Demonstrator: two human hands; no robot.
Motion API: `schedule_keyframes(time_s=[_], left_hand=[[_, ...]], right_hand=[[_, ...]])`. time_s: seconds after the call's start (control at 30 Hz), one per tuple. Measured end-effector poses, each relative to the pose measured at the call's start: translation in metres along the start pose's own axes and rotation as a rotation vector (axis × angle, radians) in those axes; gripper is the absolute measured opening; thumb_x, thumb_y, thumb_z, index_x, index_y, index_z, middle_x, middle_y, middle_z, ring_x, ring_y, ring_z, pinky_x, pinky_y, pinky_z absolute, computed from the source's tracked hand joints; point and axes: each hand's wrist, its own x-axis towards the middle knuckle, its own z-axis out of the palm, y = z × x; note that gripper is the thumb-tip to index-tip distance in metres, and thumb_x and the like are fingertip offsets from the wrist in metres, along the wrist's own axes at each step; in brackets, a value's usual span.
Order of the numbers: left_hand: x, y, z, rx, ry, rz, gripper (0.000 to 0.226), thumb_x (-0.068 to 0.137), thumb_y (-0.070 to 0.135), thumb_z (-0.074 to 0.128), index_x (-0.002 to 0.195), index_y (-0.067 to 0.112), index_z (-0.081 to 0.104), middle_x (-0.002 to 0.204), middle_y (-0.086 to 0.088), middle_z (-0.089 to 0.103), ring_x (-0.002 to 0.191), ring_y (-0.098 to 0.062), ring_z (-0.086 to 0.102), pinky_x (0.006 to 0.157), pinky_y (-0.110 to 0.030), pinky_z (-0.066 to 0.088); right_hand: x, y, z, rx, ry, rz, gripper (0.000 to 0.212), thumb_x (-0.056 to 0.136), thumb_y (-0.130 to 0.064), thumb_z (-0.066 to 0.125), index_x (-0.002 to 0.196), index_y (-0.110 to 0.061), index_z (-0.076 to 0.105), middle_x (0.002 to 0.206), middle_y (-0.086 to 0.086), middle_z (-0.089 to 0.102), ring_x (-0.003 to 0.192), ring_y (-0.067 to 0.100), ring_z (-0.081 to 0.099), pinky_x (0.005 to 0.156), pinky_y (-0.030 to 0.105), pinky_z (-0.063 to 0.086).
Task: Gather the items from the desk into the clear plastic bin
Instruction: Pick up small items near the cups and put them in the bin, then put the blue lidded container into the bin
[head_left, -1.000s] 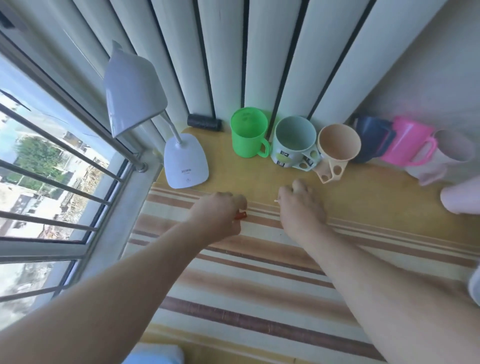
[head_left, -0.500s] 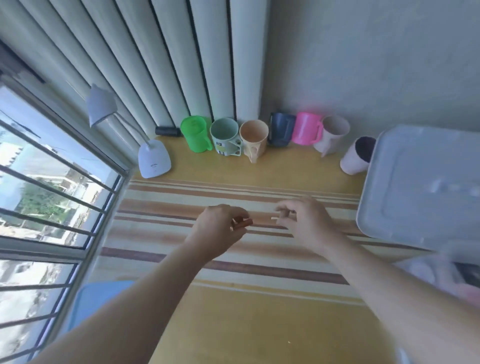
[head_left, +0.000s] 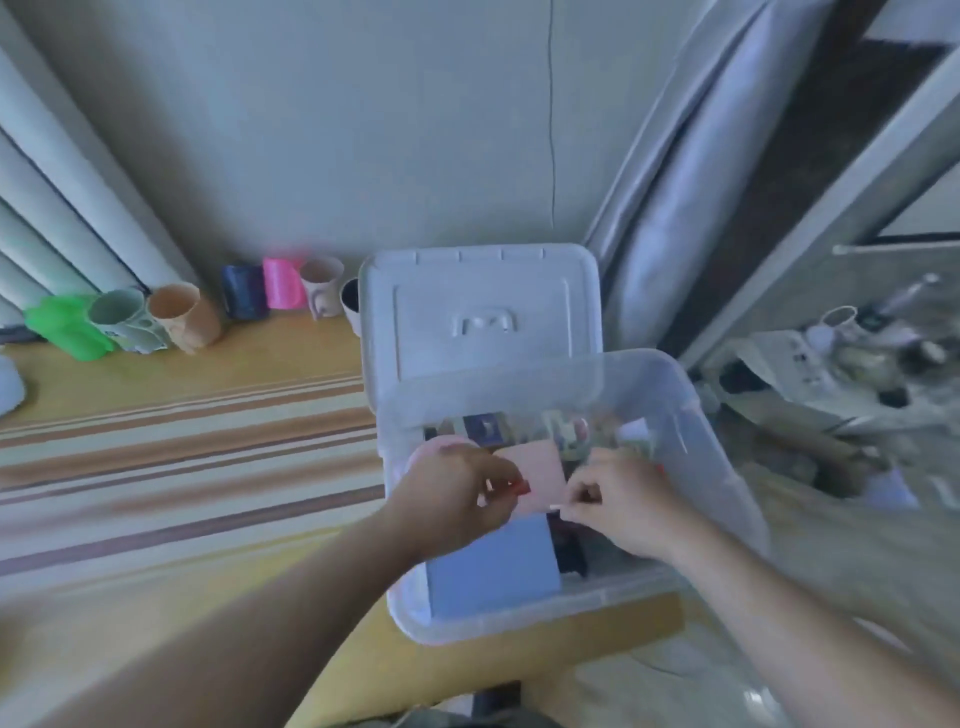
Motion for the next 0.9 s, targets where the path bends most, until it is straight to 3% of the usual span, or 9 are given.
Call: schedule_keyframes(time_s=[0.1,0.2,0.3,0.37,0.53,0.63,0.73,0.8,0.9], left_hand=[[0.014,0.026,0.037,0.109,-0.143,-0.027,0.031,0.091,0.035,0.055,0.116,0.035,0.073,0.108,0.011,0.073,0.101,-0.012,0.063,0.077,-0.027,0.049],[0.025,0.041,0.066,0.168,-0.257,-0.020,0.033,0.090,0.028,0.055,0.117,0.034,0.072,0.111,0.006,0.073,0.106,-0.021,0.063,0.083,-0.034,0.054],[0.038,0.053,0.088,0.277,-0.259,-0.015,0.034,0.088,0.030,0.053,0.116,0.038,0.071,0.105,0.006,0.075,0.101,-0.025,0.061,0.082,-0.034,0.052],[0.044,0.059,0.097,0.383,-0.256,-0.009,0.032,0.090,0.032,0.051,0.116,0.038,0.070,0.101,0.006,0.075,0.100,-0.026,0.057,0.081,-0.035,0.047],[0.040,0.052,0.099,0.413,-0.266,0.005,0.037,0.088,0.040,0.061,0.124,0.037,0.066,0.104,0.008,0.073,0.103,-0.025,0.055,0.087,-0.040,0.047],[0.026,0.036,0.082,0.321,-0.138,0.043,0.037,0.089,0.045,0.059,0.125,0.037,0.065,0.119,0.012,0.068,0.111,-0.021,0.054,0.095,-0.040,0.046],[0.005,0.011,0.049,0.251,0.080,-0.022,0.057,0.085,0.044,0.062,0.140,0.034,0.053,0.138,0.005,0.058,0.125,-0.022,0.051,0.106,-0.041,0.043],[-0.017,-0.014,0.019,0.212,0.268,-0.101,0.064,0.081,0.037,0.066,0.142,0.028,0.052,0.136,0.001,0.056,0.122,-0.025,0.053,0.105,-0.041,0.043],[-0.074,-0.065,-0.030,0.242,0.437,-0.293,0.067,0.079,0.036,0.069,0.143,0.028,0.051,0.135,0.000,0.054,0.123,-0.027,0.052,0.105,-0.044,0.044]], right_hand=[[-0.020,0.033,0.013,-0.047,-0.070,0.084,0.021,0.091,-0.041,0.078,0.073,-0.033,0.071,0.088,-0.014,0.059,0.083,0.002,0.053,0.073,0.027,0.047],[-0.027,0.059,0.023,-0.025,-0.119,0.137,0.019,0.093,-0.030,0.073,0.075,-0.036,0.071,0.086,-0.021,0.063,0.087,0.007,0.064,0.080,0.025,0.050],[-0.028,0.069,0.021,0.061,-0.115,0.152,0.010,0.095,-0.029,0.072,0.100,-0.035,0.077,0.105,-0.016,0.066,0.100,0.013,0.066,0.091,0.031,0.054],[-0.028,0.072,0.017,0.072,-0.085,0.132,0.021,0.094,-0.030,0.073,0.114,-0.033,0.076,0.115,-0.012,0.062,0.106,0.016,0.063,0.096,0.038,0.055],[-0.028,0.071,0.014,0.084,-0.028,0.067,0.029,0.093,-0.032,0.074,0.122,-0.037,0.070,0.119,-0.017,0.056,0.111,0.009,0.056,0.098,0.033,0.052],[-0.019,0.056,0.018,0.088,0.028,-0.004,0.039,0.094,-0.035,0.073,0.132,-0.037,0.064,0.129,-0.016,0.053,0.122,0.010,0.050,0.104,0.033,0.047],[-0.005,0.029,0.025,0.123,0.079,-0.080,0.062,0.092,-0.032,0.076,0.149,-0.032,0.051,0.143,-0.011,0.046,0.134,0.012,0.040,0.109,0.031,0.037],[0.010,0.000,0.027,0.103,0.122,-0.149,0.066,0.089,-0.028,0.080,0.149,-0.026,0.051,0.143,-0.005,0.047,0.137,0.016,0.038,0.108,0.032,0.034],[0.039,-0.059,0.040,0.069,0.186,-0.269,0.062,0.080,-0.025,0.084,0.137,-0.024,0.060,0.132,0.001,0.057,0.127,0.029,0.052,0.103,0.040,0.043]])
